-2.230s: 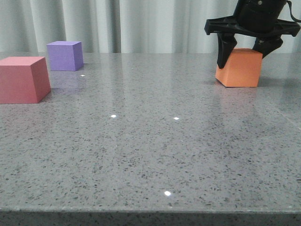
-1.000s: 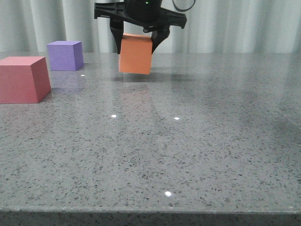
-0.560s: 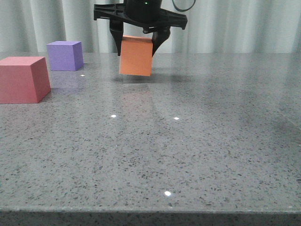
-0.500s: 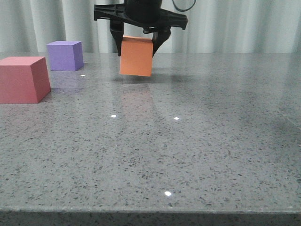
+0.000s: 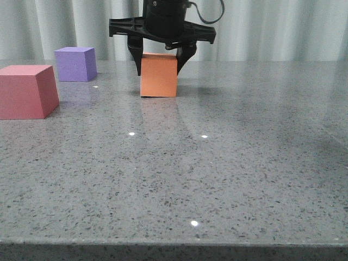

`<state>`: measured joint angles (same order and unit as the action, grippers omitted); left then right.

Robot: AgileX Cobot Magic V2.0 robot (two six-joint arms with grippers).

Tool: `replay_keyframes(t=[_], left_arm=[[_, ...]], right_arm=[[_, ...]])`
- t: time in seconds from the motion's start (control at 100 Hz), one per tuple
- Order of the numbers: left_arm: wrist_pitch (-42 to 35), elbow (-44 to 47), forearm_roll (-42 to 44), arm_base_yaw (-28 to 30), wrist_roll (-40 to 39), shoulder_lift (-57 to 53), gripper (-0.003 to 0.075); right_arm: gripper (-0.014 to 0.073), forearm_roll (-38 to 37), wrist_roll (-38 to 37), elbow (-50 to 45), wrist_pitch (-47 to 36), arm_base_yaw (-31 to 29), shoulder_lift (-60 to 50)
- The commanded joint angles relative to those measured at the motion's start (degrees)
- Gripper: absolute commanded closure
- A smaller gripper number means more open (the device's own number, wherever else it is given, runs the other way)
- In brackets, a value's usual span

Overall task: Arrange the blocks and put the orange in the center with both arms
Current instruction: 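Lower the orange cube onto the table, open the right gripper, withdraw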

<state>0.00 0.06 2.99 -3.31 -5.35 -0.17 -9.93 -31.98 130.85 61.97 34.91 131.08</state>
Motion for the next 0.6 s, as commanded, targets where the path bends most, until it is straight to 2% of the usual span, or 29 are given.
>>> replay_keyframes(t=[0.0,0.3,0.59], left_arm=[[-4.7,2.6,0.0,0.2,-0.2,-2.1,0.0741],[-4.7,2.6,0.0,0.2,-0.2,-2.1,0.0741],[-4.7,2.6,0.0,0.2,-0.2,-2.1,0.0741]], right_arm=[[0.0183,-1.3,0.0,1.8,-1.3,0.2,-3.8],[-0.0038,-1.3,0.0,1.8,-2.0,0.8,-3.9],[-0.0047,-1.3,0.0,1.8,-0.9,0.8,-4.4]])
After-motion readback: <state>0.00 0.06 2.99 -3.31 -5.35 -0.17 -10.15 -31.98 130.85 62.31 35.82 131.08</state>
